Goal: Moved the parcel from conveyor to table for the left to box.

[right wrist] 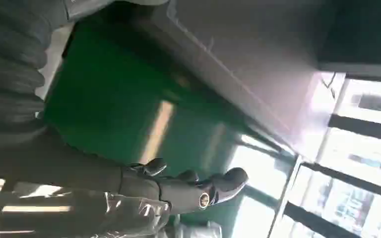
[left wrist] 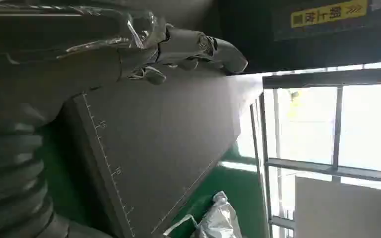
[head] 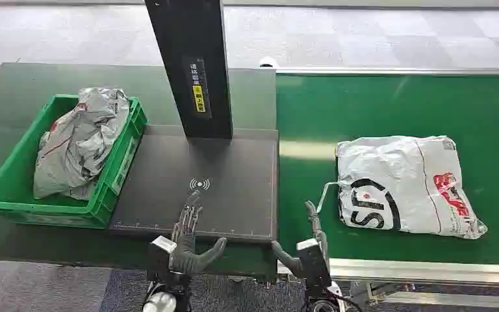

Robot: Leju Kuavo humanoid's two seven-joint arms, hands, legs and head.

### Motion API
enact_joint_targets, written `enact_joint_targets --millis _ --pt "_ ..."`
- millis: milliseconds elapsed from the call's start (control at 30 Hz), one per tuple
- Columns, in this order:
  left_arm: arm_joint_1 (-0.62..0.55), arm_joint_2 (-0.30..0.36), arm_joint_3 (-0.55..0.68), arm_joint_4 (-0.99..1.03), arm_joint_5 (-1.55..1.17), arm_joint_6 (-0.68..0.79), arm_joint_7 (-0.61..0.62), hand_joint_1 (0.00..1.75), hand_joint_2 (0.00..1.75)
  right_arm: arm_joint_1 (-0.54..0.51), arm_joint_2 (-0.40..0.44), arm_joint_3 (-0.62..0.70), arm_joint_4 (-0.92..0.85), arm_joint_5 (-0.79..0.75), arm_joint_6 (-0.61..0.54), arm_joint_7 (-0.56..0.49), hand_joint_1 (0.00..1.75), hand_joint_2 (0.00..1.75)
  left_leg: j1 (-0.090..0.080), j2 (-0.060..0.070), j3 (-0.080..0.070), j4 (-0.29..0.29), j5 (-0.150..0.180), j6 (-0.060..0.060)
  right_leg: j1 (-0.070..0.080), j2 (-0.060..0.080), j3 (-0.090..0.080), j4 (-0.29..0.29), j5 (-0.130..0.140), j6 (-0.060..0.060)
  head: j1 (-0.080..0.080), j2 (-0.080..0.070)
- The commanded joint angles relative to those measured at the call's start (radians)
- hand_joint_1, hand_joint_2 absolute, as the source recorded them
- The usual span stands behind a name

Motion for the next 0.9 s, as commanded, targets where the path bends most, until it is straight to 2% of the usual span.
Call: enact_joint_targets --millis 33,133,233,300,367,400,467,700,900 --pt "-0.007 -0.006 0.051 -0.021 -0.04 -0.059 0.003 0.0 1.75 -0.56 -0.398 -0.49 0.276 0.409 -0.042 0.371 0.0 1.75 -0.002 0.002 -0.001 0.0 0.001 0.0 -0.002 0.001 -0.002 0.001 0.001 0.001 0.0 0.0" --pt "-0.012 -0.004 0.03 -0.006 -0.031 -0.059 0.003 0.0 1.75 -0.671 -0.432 -0.477 0.479 0.458 -0.041 0.424 0.0 1.75 -0.004 0.003 0.001 0.001 0.002 0.002 -0.004 0.001 0.001 0.0 0.004 0.005 0.001 0.0" --pt "-0.019 -0.002 0.012 0.008 -0.019 -0.06 0.003 0.0 1.75 -0.715 -0.453 -0.443 0.598 0.515 0.004 0.509 0.0 1.75 -0.004 0.007 0.003 0.0 0.001 0.001 -0.004 0.004 0.001 -0.001 0.006 0.003 -0.001 0.0" --pt "-0.034 0.0 -0.005 0.031 -0.007 -0.064 0.003 0.0 1.75 -0.709 -0.465 -0.399 0.64 0.572 0.098 0.588 0.0 1.75 -0.003 -0.001 0.002 0.0 0.002 0.002 -0.004 -0.002 0.002 -0.001 0.004 0.004 0.0 0.0" --pt "-0.056 0.0 -0.031 0.057 -0.025 -0.046 0.003 0.0 1.75 -0.682 -0.467 -0.348 0.662 0.627 0.282 0.661 0.0 1.75 -0.003 -0.001 0.003 0.0 0.002 0.002 -0.003 -0.002 0.003 -0.002 0.004 0.004 -0.001 0.0" --pt "-0.056 -0.001 -0.032 0.057 -0.026 -0.045 0.003 0.0 1.75 -0.678 -0.465 -0.349 0.662 0.626 0.28 0.66 0.0 1.75 -0.003 -0.001 0.004 -0.001 0.002 0.002 -0.003 -0.002 0.004 -0.003 0.004 0.004 0.0 0.0" --pt "-0.075 -0.01 -0.038 0.073 -0.028 -0.046 0.004 0.0 1.75 -0.668 -0.448 -0.329 0.68 0.648 0.364 0.691 0.0 1.75 -0.002 -0.001 0.003 -0.001 0.002 0.002 -0.002 -0.002 0.003 -0.002 0.004 0.004 0.0 0.0" --pt "-0.073 -0.006 -0.023 0.059 -0.027 -0.043 0.016 0.0 1.75 -0.663 -0.406 -0.296 0.686 0.683 0.446 0.753 0.0 1.75 -0.003 0.002 0.001 0.0 0.001 0.002 -0.003 0.001 0.0 -0.001 0.004 0.004 0.0 0.0" --pt "-0.084 -0.003 -0.016 0.061 -0.026 -0.041 0.019 0.0 1.75 -0.667 -0.386 -0.281 0.691 0.694 0.491 0.751 0.0 1.75 -0.002 0.002 0.001 0.0 0.002 0.002 -0.002 0.001 0.001 -0.001 0.005 0.004 0.0 0.0"
